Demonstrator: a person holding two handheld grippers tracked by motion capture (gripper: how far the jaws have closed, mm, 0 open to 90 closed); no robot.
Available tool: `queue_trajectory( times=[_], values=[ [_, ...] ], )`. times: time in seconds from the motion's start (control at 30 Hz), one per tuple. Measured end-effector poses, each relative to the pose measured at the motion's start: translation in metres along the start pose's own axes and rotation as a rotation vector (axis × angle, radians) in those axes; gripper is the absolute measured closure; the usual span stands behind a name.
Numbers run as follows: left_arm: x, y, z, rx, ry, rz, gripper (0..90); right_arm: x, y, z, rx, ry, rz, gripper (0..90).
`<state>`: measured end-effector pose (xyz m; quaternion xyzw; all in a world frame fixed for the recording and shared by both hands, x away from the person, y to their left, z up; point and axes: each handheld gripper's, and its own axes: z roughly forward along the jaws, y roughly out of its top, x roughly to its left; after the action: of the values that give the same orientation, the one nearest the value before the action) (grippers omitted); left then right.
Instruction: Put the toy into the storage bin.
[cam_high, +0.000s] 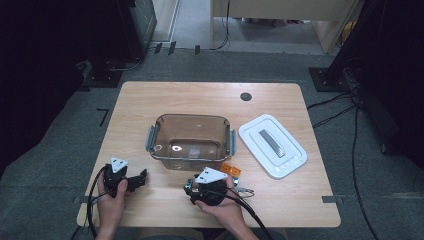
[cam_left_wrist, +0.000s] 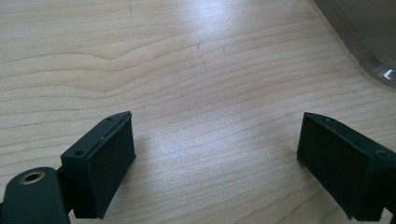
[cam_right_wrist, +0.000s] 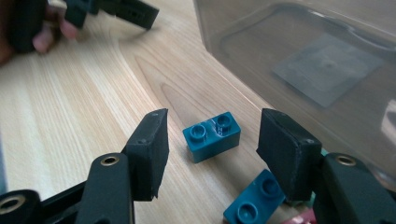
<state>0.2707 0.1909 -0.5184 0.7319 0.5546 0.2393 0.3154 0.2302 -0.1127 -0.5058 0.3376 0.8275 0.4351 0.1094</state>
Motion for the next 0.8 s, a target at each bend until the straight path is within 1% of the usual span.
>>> queue_trajectory(
  times=[0.07, 0.2, 0.3, 0.4, 0.47, 0.53, 0.6, 0.67, 0.8],
  values=[
    [0.0, 0.0, 0.0, 0.0, 0.0, 0.0, 11.0, 0.001, 0.001, 0.003, 0.023, -0.004, -0.03, 45.4],
    [0.0, 0.0, 0.0, 0.0, 0.0, 0.0, 11.0, 0.0, 0.002, 0.01, 0.067, -0.009, -0.06, 47.9],
    [0.0, 0.0, 0.0, 0.0, 0.0, 0.0, 11.0, 0.001, 0.002, 0.014, 0.084, -0.017, -0.081, 48.2],
    [0.0, 0.0, 0.0, 0.0, 0.0, 0.0, 11.0, 0.003, 0.003, 0.017, 0.098, -0.034, -0.109, 48.0],
    [0.0, 0.0, 0.0, 0.0, 0.0, 0.0, 11.0, 0.004, 0.003, 0.02, 0.112, -0.045, -0.133, 50.5],
    [0.0, 0.0, 0.0, 0.0, 0.0, 0.0, 11.0, 0.005, 0.003, 0.02, 0.107, -0.038, -0.15, 57.7],
    [0.0, 0.0, 0.0, 0.0, 0.0, 0.0, 11.0, 0.006, 0.003, 0.019, 0.106, -0.038, -0.181, 60.1],
    [0.0, 0.0, 0.0, 0.0, 0.0, 0.0, 11.0, 0.006, 0.002, 0.017, 0.107, -0.031, -0.202, 60.2],
    [0.0, 0.0, 0.0, 0.0, 0.0, 0.0, 11.0, 0.002, -0.004, 0.009, 0.104, -0.035, -0.221, 60.3]
  ],
)
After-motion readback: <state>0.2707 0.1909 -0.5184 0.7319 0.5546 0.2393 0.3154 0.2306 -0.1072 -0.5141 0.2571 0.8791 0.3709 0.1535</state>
